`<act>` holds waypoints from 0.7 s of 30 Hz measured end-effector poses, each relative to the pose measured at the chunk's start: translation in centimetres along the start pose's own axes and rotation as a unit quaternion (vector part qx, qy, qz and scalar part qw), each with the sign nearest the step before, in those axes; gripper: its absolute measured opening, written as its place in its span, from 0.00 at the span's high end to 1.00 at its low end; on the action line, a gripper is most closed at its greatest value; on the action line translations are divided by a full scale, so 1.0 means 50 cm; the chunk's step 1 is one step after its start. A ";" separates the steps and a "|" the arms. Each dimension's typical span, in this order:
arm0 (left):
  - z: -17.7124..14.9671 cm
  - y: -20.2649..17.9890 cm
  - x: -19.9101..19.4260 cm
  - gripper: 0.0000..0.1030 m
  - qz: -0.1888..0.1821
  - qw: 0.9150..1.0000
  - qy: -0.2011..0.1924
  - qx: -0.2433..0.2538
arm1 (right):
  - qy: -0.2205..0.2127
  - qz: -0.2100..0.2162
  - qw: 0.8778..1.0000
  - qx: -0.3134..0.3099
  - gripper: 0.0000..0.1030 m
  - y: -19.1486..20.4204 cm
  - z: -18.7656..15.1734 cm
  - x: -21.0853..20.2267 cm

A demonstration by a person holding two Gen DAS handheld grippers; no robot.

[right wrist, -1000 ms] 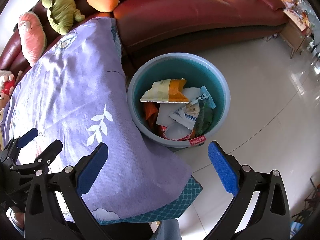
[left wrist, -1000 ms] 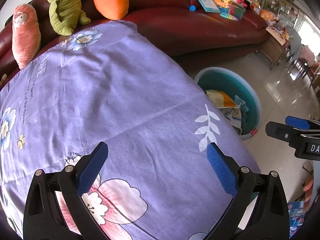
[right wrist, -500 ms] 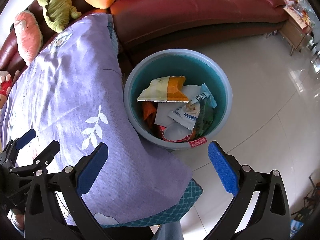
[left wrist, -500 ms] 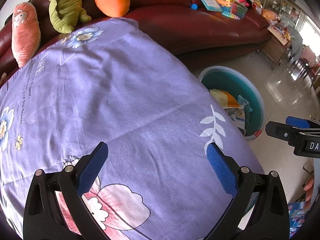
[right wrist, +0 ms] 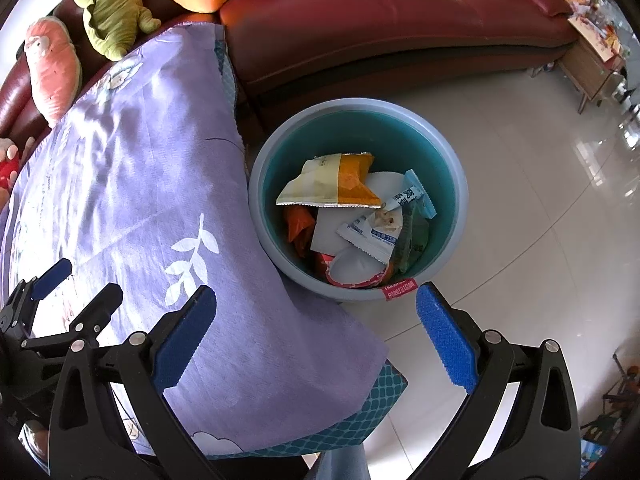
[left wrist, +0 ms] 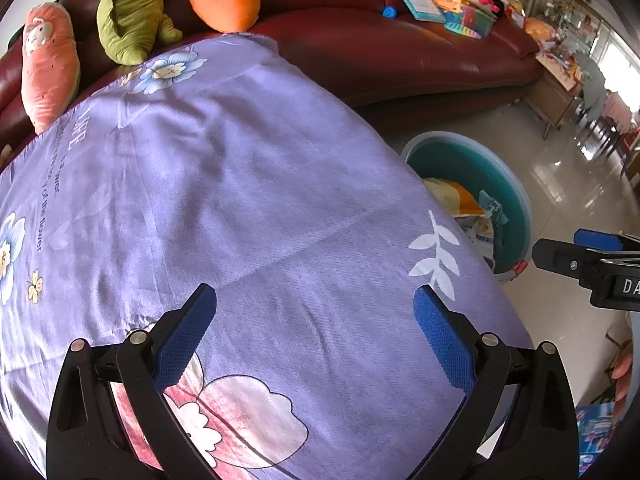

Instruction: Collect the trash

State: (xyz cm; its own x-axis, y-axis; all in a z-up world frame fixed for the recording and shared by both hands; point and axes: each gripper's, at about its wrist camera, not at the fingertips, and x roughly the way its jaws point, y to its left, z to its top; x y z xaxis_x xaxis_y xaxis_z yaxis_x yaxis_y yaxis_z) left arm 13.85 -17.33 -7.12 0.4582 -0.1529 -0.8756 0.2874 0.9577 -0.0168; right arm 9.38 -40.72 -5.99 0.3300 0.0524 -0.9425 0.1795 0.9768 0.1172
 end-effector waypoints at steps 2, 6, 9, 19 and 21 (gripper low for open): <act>0.000 0.001 0.001 0.04 -0.001 1.000 0.000 0.000 | 0.001 -0.003 1.000 -0.001 0.07 0.002 0.001 0.000; 0.001 0.004 0.001 0.04 -0.003 1.000 -0.002 -0.001 | 0.001 -0.007 1.000 -0.004 0.07 0.008 0.003 -0.004; 0.001 0.006 -0.001 0.04 -0.005 1.000 -0.004 0.001 | -0.001 -0.010 1.000 -0.005 0.07 0.012 0.004 -0.010; -0.005 0.012 -0.027 0.04 -0.008 1.000 -0.018 0.004 | -0.011 -0.017 1.000 -0.003 0.07 0.018 -0.002 -0.037; -0.006 0.011 -0.032 0.04 -0.004 1.000 -0.021 0.006 | -0.016 -0.019 1.000 -0.003 0.07 0.018 -0.003 -0.044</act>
State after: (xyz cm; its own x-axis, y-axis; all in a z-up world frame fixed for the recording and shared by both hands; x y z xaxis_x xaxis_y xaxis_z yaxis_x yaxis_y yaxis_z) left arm 13.02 -16.46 -5.87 0.4908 -0.1701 -0.8545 0.3005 0.9536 -0.0172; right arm 8.68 -39.91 -3.88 0.3517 0.0093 -0.9361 0.1871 0.9791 0.0800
